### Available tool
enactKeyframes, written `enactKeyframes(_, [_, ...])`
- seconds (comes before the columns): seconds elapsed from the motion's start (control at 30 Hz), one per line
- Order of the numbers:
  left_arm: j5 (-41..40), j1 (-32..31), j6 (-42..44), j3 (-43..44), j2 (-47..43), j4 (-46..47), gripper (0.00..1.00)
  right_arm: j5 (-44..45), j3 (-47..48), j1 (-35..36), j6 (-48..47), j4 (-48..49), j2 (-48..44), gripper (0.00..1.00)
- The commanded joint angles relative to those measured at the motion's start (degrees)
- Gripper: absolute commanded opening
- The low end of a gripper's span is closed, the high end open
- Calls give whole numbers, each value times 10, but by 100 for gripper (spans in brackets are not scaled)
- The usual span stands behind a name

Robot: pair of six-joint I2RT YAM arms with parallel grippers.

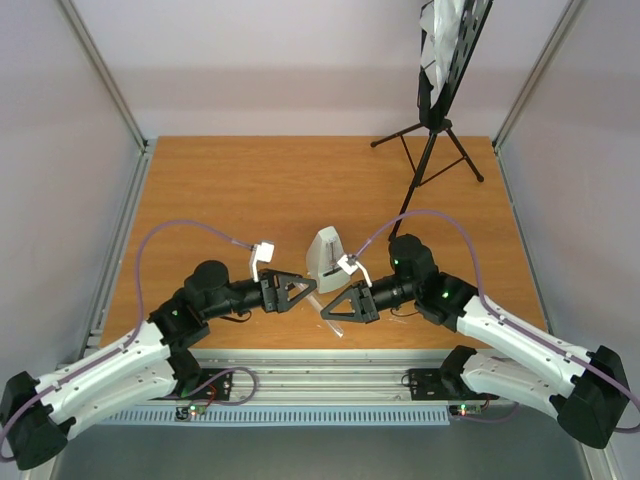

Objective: Pack up the instrument practice props
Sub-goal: Pick up the cover of the metronome from the center of the board.

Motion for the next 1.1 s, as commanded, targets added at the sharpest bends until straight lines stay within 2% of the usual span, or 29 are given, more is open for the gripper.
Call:
enactKeyframes(0.0, [4,-4,-33,16,2,40,99,-4,-1,10,-8,51,7,1])
enactKeyframes(0.1, [-1,-4,-22,12,-11,28,96,-2,-1,10,-10,51,5,1])
enactKeyframes(0.27, [5,-4,-36,-7,-33,42,81,5,-5,10,4,71,-1,1])
enactKeyframes(0.43, [13,-5,-35,-10,-43,42,73,8,-9,10,13,95,7,1])
enactKeyframes(0.73, [20,-5,-29,-12,-29,54,70,-4,-21,10,44,140,13,1])
enactKeyframes(0.9, [13,-5,-28,-13,-26,54,62,-13,-32,10,63,170,13,1])
enactKeyframes(1.07, [17,-5,-28,-13,-22,58,58,-12,-38,10,67,180,15,1])
